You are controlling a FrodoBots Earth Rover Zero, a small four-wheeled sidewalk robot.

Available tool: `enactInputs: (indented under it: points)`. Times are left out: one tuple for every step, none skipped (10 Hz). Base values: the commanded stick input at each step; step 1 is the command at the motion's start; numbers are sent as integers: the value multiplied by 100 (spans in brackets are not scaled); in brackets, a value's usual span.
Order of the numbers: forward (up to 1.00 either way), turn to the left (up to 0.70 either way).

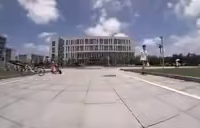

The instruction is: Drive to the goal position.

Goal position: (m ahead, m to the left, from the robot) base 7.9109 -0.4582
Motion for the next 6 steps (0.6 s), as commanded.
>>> enactInputs:
  points:
    - [100, -1]
    - [100, 0]
    - [100, 0]
    - [100, 0]
    - [100, 0]
    - [100, 0]
